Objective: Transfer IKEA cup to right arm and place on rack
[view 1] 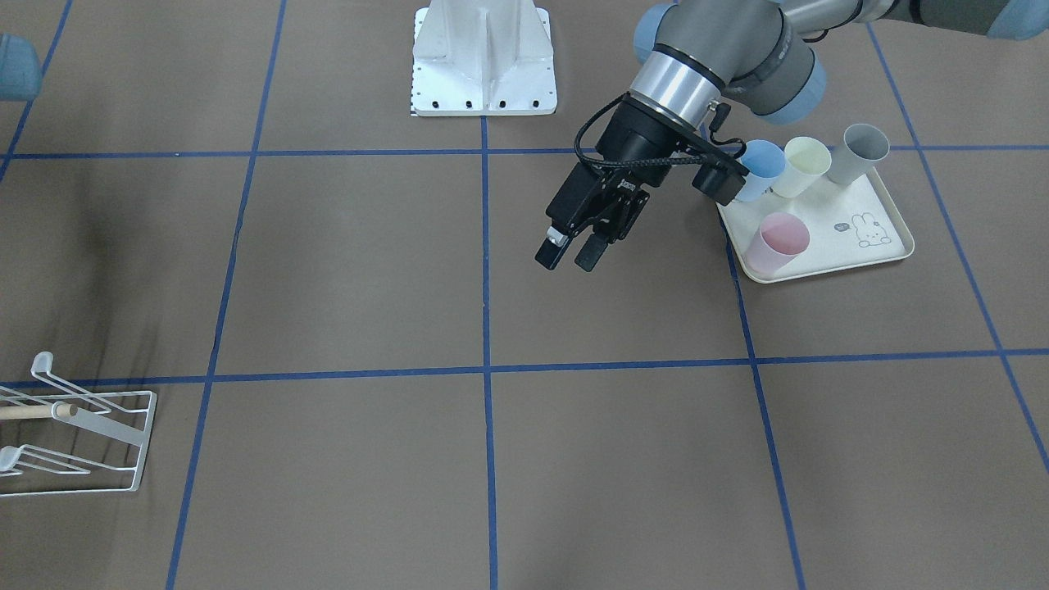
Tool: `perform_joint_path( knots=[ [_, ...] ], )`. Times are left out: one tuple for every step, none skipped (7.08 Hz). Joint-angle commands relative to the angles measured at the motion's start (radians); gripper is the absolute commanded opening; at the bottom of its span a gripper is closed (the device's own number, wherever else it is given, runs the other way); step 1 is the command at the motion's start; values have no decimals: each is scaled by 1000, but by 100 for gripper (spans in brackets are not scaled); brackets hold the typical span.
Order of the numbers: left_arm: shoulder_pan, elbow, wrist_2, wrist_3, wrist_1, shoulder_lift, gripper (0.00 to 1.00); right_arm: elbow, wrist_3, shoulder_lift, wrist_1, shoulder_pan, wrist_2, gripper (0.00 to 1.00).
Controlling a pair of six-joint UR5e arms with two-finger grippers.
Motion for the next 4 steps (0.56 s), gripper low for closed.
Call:
perform_joint_path(
  knots=[
    [-3, 6, -1, 31, 1, 4, 100, -65, -30, -4, 6, -23, -36, 0],
    [-4, 11, -1, 32, 1, 4, 100, -66, -28, 2, 4, -37, -36, 0],
    [-4, 19, -1, 34, 1, 6, 100, -72, -28, 2, 4, -51, -36, 0],
    [-4, 20, -2, 34, 0, 6, 100, -79, -25, 0, 6, -63, -31, 0]
  ],
)
